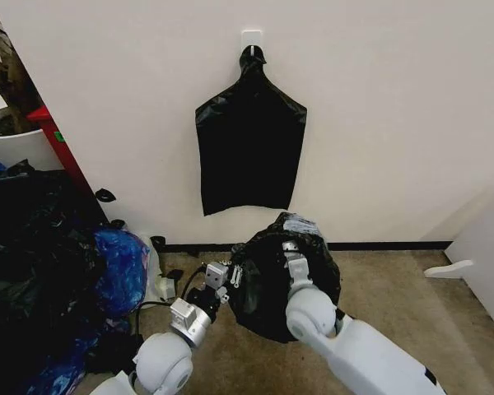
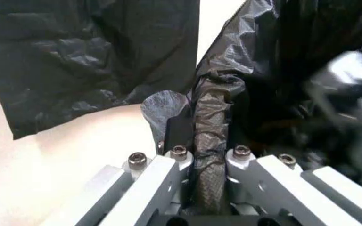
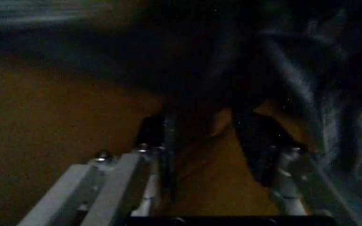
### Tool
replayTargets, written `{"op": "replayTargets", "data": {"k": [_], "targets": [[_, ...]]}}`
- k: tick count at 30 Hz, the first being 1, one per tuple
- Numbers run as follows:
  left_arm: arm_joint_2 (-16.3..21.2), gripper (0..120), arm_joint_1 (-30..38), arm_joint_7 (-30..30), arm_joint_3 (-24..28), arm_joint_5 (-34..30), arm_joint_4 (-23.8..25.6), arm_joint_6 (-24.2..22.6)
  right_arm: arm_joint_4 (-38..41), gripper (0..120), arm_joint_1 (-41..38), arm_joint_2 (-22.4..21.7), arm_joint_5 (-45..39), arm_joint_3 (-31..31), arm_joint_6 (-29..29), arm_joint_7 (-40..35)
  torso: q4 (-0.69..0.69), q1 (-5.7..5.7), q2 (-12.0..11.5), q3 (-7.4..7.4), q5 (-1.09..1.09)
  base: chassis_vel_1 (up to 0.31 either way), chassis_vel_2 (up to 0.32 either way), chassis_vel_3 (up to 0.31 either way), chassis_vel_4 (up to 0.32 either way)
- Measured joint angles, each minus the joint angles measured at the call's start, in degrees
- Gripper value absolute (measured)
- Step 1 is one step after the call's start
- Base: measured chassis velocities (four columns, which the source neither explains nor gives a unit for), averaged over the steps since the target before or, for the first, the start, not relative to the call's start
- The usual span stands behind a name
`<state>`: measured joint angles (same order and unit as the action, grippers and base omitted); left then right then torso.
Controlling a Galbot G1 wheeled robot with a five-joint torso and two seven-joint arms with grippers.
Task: Place the garbage bag over the trash bin.
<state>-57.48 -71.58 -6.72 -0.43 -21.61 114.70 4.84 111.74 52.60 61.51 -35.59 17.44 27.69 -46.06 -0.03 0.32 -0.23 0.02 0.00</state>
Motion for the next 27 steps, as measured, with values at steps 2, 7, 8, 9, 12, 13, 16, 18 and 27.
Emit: {"op": "replayTargets", "data": {"k": [2, 7, 8, 9, 12, 13, 16, 18, 27], "targets": [[-0.1, 2, 0.0, 0.0, -0.2, 0.0, 0.0, 0.0, 1.1, 41, 0.4, 0.0, -1.3, 0.6, 0.0, -0.1, 0.0, 0.0, 0.0, 0.0, 0.0, 0.0, 0.0, 0.0, 0.0], [-0.3, 2, -0.4, 0.0, -0.5, 0.2, 0.3, 0.0, 1.6, 45, 0.7, 0.9, -6.1, 2.6, -0.2, 0.3, 0.02, 0.0, 0.0, 0.0, 0.0, 0.0, 0.0, 0.0, 0.0], [-0.3, 2, -0.5, 0.0, -0.5, 0.2, 0.5, 0.0, 1.1, 39, 0.7, 1.2, -6.6, 2.8, -0.2, 0.3, 0.01, 0.0, 0.0, 0.0, 0.01, 0.0, 0.0, 0.0, 0.0], [-0.3, 2, -0.5, 0.0, -0.5, 0.2, 0.5, 0.0, 1.1, 39, 0.7, 1.2, -6.6, 2.8, -0.2, 0.3, 0.01, 0.0, 0.0, 0.0, 0.01, 0.0, 0.0, 0.0, 0.0], [-0.1, 2, -0.8, 0.0, -0.7, 0.2, 1.0, 0.0, -0.7, 27, 0.3, 1.9, -7.2, 3.3, 0.1, 0.2, 0.01, 0.0, 0.0, 0.0, 0.01, 0.0, 0.0, 0.0, 0.0], [-0.1, 2, -0.9, 0.0, -0.8, 0.2, 1.1, 0.0, -1.2, 25, 0.1, 2.0, -7.2, 3.4, 0.3, 0.2, 0.01, 0.0, 0.0, 0.0, 0.01, 0.0, 0.0, 0.0, 0.0], [0.0, 2, -1.2, 0.0, -1.0, 0.2, 1.7, 0.0, -3.3, 10, -0.3, 2.2, -6.3, 3.8, 1.0, 0.1, 0.02, 0.0, 0.0, 0.0, 0.01, 0.0, 0.0, 0.0, 0.0], [0.0, 2, -1.3, 0.0, -1.0, 0.2, 1.8, 0.0, -3.4, 10, -0.3, 2.2, -6.1, 3.8, 1.0, 0.1, 0.02, 0.0, 0.0, 0.0, 0.01, 0.0, 0.0, 0.0, 0.0], [-0.1, 2, -2.2, 0.1, -0.8, 0.2, 3.0, -0.2, -8.5, 0, -0.8, 2.4, 2.0, 2.9, 0.4, 2.1, 0.01, 0.0, 0.0, 0.0, 0.01, 0.0, 0.0, 0.0, 0.0]]}}
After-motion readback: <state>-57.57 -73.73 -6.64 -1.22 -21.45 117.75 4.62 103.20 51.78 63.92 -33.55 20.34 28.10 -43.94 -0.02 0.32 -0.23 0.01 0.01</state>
